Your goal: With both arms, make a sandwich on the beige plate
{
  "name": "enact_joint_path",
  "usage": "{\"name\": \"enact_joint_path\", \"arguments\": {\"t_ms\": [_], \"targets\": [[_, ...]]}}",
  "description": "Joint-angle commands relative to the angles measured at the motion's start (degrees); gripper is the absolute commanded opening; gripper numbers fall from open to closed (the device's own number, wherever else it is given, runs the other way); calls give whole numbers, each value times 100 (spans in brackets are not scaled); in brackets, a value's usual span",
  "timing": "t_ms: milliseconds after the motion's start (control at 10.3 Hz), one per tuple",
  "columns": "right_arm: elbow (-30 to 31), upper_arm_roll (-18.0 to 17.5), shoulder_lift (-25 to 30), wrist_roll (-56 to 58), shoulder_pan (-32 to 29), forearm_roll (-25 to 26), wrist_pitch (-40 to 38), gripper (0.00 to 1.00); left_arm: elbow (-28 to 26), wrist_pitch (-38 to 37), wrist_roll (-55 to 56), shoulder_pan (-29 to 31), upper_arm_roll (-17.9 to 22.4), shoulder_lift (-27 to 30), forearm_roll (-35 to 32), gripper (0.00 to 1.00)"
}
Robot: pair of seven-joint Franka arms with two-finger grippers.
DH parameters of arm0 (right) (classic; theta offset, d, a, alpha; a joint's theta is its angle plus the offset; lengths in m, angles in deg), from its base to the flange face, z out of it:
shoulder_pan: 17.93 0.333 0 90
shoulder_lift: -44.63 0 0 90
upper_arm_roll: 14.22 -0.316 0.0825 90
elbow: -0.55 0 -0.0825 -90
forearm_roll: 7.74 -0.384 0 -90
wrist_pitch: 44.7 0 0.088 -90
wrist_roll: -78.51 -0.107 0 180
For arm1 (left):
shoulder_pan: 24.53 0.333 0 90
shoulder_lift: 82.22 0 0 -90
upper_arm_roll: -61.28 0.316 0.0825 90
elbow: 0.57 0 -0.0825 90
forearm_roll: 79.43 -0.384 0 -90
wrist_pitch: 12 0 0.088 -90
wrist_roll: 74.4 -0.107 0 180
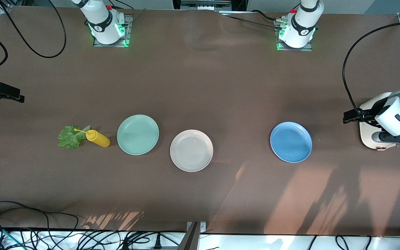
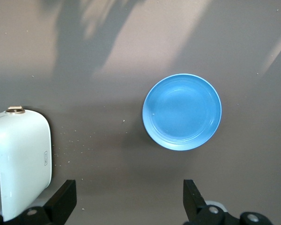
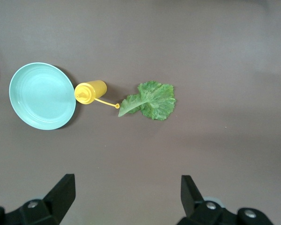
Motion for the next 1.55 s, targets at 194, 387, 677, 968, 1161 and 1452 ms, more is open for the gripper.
{"name": "enact_joint_path", "arguments": {"t_ms": [194,387,677,968,1161,1452], "targets": [[-96,-36,-146,-72,-44,78,284,100,-23,-31,-16,-43,-11,-33,-166,100],[-96,-36,-146,-81,-44,78,320,100,-23,-31,-16,-43,-11,-33,-175,100],[-96,-19,-163,6,-87,-1,363,100,-23,-31,-16,-43,-11,-33,-175,100],[-52,-19,-94,-107,-79,-19,93,100,-23,-31,-16,-43,-11,-33,-175,100],[123,-27,125,-125,-70,-36,-198,100,-23,-31,-16,-43,-11,-33,-175,100],[1367,-45,1089,-125,-61,-45,151,100,12,-13,-86,18,-3,-33,-184,100]]}}
